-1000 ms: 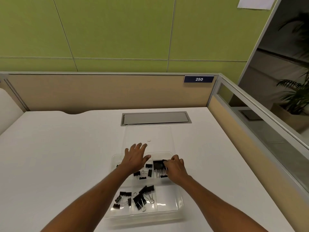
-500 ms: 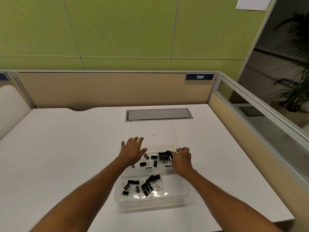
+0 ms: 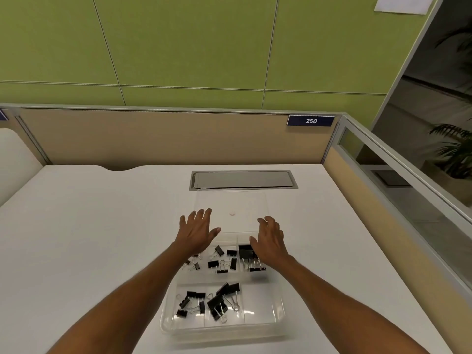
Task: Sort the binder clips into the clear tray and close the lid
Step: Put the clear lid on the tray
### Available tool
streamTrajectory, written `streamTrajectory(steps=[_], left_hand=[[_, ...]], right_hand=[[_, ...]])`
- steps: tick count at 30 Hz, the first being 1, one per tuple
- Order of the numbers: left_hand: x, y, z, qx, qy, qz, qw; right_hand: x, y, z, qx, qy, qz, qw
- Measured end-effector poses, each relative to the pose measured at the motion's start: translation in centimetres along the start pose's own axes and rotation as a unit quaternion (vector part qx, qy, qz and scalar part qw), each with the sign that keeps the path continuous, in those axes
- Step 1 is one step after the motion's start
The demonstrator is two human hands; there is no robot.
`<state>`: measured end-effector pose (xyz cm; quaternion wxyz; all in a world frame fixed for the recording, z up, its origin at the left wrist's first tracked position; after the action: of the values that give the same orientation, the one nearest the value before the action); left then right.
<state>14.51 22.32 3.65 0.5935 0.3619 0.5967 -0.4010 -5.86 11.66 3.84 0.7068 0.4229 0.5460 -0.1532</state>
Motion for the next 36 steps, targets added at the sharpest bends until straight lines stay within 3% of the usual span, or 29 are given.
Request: streamTrajectory(steps=[9, 22, 36], left_hand=[[0.7, 1.0, 5.8, -0.017, 0.009, 0.018, 1.0], [4.1, 1.2, 11.4, -0.05, 0.068, 0.03, 0.996], [7.3, 2.8, 13.4, -0.233, 0.107, 0.063, 0.965]], right_hand=[[0.9, -1.6, 7.4, 0.001, 0.037, 0.007, 0.999], [3.4, -4.3, 14.1, 0.018, 0.068, -0.106, 0.992], [6.3, -5.9, 16.5, 0.155, 0.076, -0.106, 0.979]])
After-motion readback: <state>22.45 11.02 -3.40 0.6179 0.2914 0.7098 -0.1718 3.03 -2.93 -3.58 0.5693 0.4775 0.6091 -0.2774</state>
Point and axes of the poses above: each hand's wrist, its own z-axis towards the middle knuckle, its own x-axis out of the palm, y = z × x, the point moved 2 cm from there along z, towards the middle knuckle, and after that the axes turned 6 degrees about z, right-handed, at the moved point
